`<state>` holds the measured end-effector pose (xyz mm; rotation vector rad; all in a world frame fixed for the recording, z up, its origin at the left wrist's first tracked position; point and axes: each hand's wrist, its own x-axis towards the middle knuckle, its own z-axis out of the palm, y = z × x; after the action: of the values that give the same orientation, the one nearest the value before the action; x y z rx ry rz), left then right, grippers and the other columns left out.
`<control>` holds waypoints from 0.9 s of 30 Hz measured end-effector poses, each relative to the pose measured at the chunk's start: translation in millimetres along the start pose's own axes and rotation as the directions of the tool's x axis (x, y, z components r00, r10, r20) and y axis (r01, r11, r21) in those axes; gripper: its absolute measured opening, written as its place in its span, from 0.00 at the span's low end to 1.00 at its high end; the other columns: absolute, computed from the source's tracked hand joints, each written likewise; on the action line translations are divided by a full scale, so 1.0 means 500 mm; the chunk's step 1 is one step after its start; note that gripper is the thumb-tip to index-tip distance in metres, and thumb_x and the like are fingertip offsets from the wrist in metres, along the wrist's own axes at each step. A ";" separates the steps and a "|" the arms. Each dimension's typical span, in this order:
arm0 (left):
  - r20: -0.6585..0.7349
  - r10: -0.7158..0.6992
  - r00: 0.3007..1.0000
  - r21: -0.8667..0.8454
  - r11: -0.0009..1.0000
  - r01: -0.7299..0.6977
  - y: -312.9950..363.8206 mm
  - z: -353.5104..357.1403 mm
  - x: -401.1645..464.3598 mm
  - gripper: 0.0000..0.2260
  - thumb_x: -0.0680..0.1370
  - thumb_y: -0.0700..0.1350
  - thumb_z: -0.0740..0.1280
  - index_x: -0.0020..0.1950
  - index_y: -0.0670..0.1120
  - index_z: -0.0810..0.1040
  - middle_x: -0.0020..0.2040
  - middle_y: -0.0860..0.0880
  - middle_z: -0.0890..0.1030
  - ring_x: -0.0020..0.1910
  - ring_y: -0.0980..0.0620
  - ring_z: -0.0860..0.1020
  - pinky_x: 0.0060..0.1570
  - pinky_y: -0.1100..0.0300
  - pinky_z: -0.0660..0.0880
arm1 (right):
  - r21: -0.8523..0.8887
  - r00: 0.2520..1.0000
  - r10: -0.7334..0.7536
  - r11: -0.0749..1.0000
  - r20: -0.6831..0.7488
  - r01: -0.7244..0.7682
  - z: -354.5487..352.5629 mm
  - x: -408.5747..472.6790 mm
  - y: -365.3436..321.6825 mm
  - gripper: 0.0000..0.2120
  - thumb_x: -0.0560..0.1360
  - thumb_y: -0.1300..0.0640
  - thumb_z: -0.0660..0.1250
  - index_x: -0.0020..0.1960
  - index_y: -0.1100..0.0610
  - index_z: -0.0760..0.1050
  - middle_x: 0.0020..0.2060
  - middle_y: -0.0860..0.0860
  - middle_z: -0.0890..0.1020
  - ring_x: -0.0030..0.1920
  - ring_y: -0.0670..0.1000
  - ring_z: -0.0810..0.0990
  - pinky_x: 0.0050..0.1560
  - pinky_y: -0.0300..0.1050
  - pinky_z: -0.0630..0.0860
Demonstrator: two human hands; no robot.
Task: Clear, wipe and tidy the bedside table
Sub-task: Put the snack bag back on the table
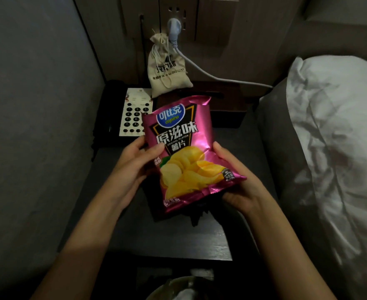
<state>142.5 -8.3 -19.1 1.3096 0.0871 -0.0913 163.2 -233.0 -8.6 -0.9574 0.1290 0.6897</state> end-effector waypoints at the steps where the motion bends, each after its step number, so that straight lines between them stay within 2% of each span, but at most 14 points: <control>1: -0.020 0.007 1.000 -0.024 1.000 -0.007 -0.001 0.002 0.002 0.18 0.72 0.50 0.72 0.62 0.51 0.78 0.58 0.47 0.83 0.55 0.50 0.83 0.45 0.61 0.80 | -0.001 0.999 0.010 1.000 -0.035 -0.010 -0.003 0.003 -0.002 0.14 0.71 0.46 0.70 0.46 0.56 0.87 0.44 0.57 0.87 0.41 0.55 0.86 0.37 0.47 0.82; 4: -0.075 0.042 0.996 -0.065 0.997 -0.046 0.005 0.014 0.015 0.22 0.72 0.46 0.73 0.65 0.49 0.76 0.57 0.47 0.84 0.54 0.49 0.83 0.43 0.59 0.80 | 0.139 0.984 0.060 0.990 -0.169 -0.036 -0.010 0.017 -0.006 0.15 0.73 0.48 0.69 0.43 0.60 0.87 0.41 0.59 0.86 0.39 0.56 0.86 0.39 0.52 0.84; 6: -0.121 0.080 0.989 -0.028 0.996 -0.084 0.019 0.026 0.038 0.23 0.70 0.46 0.73 0.65 0.49 0.75 0.55 0.49 0.84 0.51 0.52 0.84 0.40 0.61 0.79 | 0.273 0.960 0.103 0.962 -0.259 -0.029 -0.023 0.026 -0.008 0.14 0.76 0.52 0.66 0.44 0.62 0.85 0.39 0.58 0.86 0.37 0.55 0.86 0.41 0.50 0.84; 9: -0.146 0.169 0.975 0.013 0.985 -0.169 0.059 0.046 0.109 0.17 0.74 0.41 0.72 0.60 0.50 0.74 0.53 0.52 0.84 0.46 0.55 0.83 0.39 0.61 0.79 | 0.360 0.926 0.096 0.932 -0.364 0.045 -0.056 0.029 -0.015 0.18 0.79 0.57 0.63 0.35 0.61 0.84 0.34 0.57 0.85 0.32 0.53 0.85 0.35 0.47 0.82; 10: -0.139 0.207 0.968 0.026 0.978 -0.205 0.076 0.053 0.141 0.15 0.75 0.38 0.70 0.59 0.50 0.73 0.51 0.52 0.83 0.45 0.55 0.82 0.40 0.60 0.80 | 0.385 0.922 0.105 0.921 -0.373 0.051 -0.063 0.026 -0.019 0.19 0.79 0.57 0.63 0.34 0.61 0.84 0.35 0.57 0.85 0.33 0.54 0.85 0.36 0.47 0.82; 12: -0.111 0.273 0.956 0.055 0.962 -0.268 0.112 0.073 0.210 0.17 0.76 0.35 0.70 0.61 0.48 0.72 0.49 0.52 0.83 0.45 0.54 0.82 0.44 0.57 0.81 | 0.412 0.921 0.111 0.909 -0.373 0.057 -0.069 0.019 -0.027 0.14 0.79 0.57 0.63 0.42 0.62 0.83 0.41 0.58 0.86 0.42 0.56 0.85 0.45 0.50 0.82; 14: -0.093 0.317 0.944 0.090 0.947 -0.309 0.144 0.097 0.278 0.20 0.75 0.35 0.71 0.64 0.46 0.72 0.52 0.50 0.82 0.50 0.51 0.83 0.46 0.55 0.81 | 0.420 0.917 0.123 0.906 -0.381 0.053 -0.069 0.017 -0.029 0.11 0.79 0.56 0.63 0.49 0.62 0.81 0.46 0.59 0.85 0.48 0.57 0.83 0.51 0.52 0.78; 19: -0.134 0.339 0.931 0.213 0.928 -0.307 0.172 0.143 0.418 0.20 0.74 0.34 0.71 0.64 0.42 0.72 0.59 0.43 0.81 0.59 0.46 0.80 0.57 0.49 0.79 | 0.431 0.922 0.127 0.901 -0.365 0.047 -0.068 0.019 -0.027 0.13 0.79 0.56 0.63 0.47 0.63 0.82 0.42 0.59 0.86 0.48 0.58 0.82 0.50 0.52 0.76; 21: -0.140 0.335 0.932 0.268 0.919 -0.290 0.163 0.150 0.449 0.18 0.74 0.32 0.70 0.62 0.41 0.73 0.56 0.43 0.81 0.56 0.46 0.81 0.56 0.50 0.79 | 0.438 0.920 0.136 0.898 -0.368 0.042 -0.067 0.023 -0.028 0.12 0.79 0.56 0.63 0.51 0.63 0.81 0.46 0.59 0.85 0.50 0.58 0.82 0.51 0.52 0.76; 24: -0.127 0.355 0.926 0.341 0.893 -0.296 0.145 0.153 0.472 0.15 0.74 0.31 0.70 0.58 0.41 0.73 0.47 0.50 0.80 0.46 0.57 0.80 0.45 0.63 0.79 | 0.440 0.926 0.148 0.898 -0.346 0.020 -0.060 0.028 -0.027 0.14 0.79 0.55 0.63 0.56 0.63 0.80 0.52 0.60 0.84 0.52 0.58 0.82 0.49 0.52 0.77; 27: -0.111 0.393 0.913 0.391 0.862 -0.323 0.136 0.152 0.481 0.14 0.74 0.32 0.71 0.55 0.42 0.73 0.47 0.50 0.80 0.47 0.56 0.79 0.47 0.63 0.80 | 0.439 0.930 0.153 0.899 -0.335 0.010 -0.058 0.031 -0.027 0.15 0.79 0.55 0.63 0.57 0.64 0.80 0.54 0.60 0.84 0.53 0.58 0.82 0.50 0.52 0.77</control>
<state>390.4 -68.9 37.9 1.6862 -0.0183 0.3554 189.0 -253.4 -22.3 -0.6379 0.6268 0.5137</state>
